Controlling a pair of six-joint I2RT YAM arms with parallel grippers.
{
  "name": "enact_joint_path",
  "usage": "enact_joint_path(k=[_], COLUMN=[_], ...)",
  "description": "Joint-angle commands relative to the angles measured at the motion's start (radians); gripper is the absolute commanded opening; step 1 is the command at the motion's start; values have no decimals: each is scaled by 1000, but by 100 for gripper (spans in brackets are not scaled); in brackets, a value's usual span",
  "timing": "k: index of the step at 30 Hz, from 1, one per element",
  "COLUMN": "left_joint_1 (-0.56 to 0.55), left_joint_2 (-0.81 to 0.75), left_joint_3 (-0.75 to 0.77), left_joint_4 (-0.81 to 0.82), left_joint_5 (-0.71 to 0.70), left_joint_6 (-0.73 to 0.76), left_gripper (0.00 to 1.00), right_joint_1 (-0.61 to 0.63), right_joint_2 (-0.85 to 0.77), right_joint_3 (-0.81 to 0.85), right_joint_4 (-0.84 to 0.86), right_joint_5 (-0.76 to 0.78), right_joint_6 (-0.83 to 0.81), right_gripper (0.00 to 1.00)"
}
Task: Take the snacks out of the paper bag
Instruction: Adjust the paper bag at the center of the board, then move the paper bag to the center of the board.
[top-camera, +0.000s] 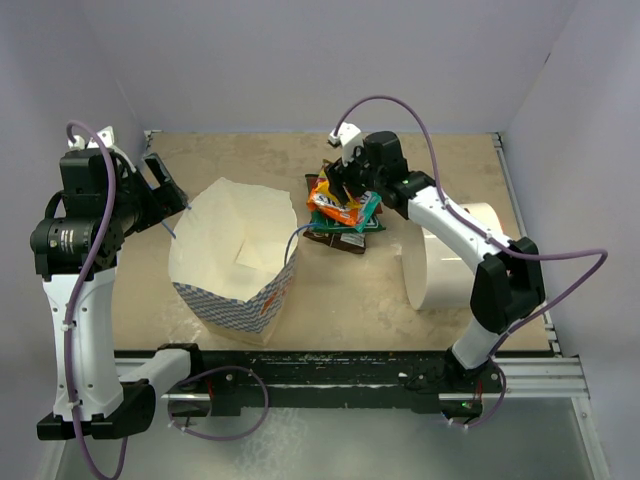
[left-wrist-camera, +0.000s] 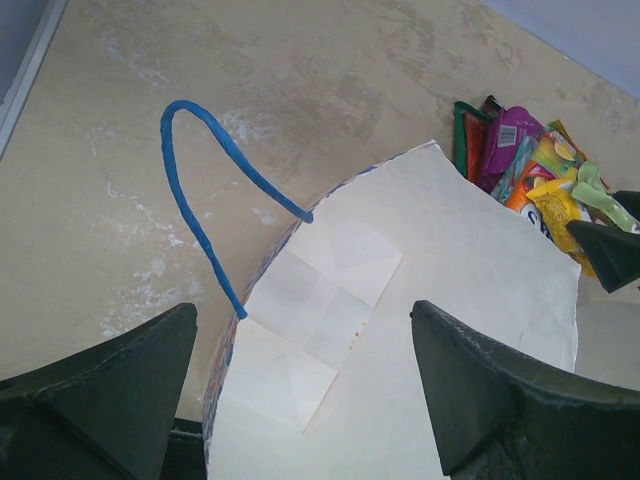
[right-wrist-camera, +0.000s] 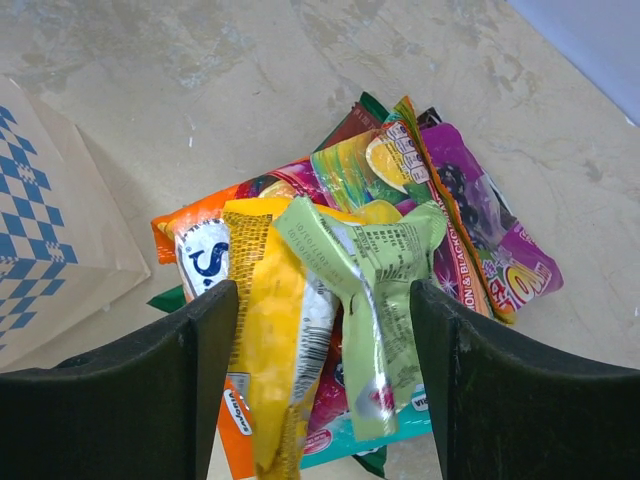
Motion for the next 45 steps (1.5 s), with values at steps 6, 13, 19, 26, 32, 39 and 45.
enact_joint_path(k=[6,13,19,26,32,39,45], left_joint_1=[5,5,5,5,5,5,5], left_joint_2=[-28,-36,-35,-34,-7,35,-59], left_joint_3=[19,25,32,-9,-34,30,-146], left_joint_4=[18,29,34,31,47,-57,5], left_joint_5=[18,31,38,26,-7,-98,-159], left_joint_6=[-2,11,19,23,36,-39,-160], left_gripper=[91,96,99,95,79,72,71], right_joint_1=[1,1,1,1,1,2,1], right_joint_2=[-80,-79,-85,-105,-140,-202,-237], right_joint_3=[35,38,36,44,62,42,11], right_joint_4=[33,34,34,39,43,67,79], right_joint_5=[0,-2,-3,9,37,44,36], right_joint_6=[0,-1,-3,-2,5,0,11], right_gripper=[78,81,82,84,87,89,89])
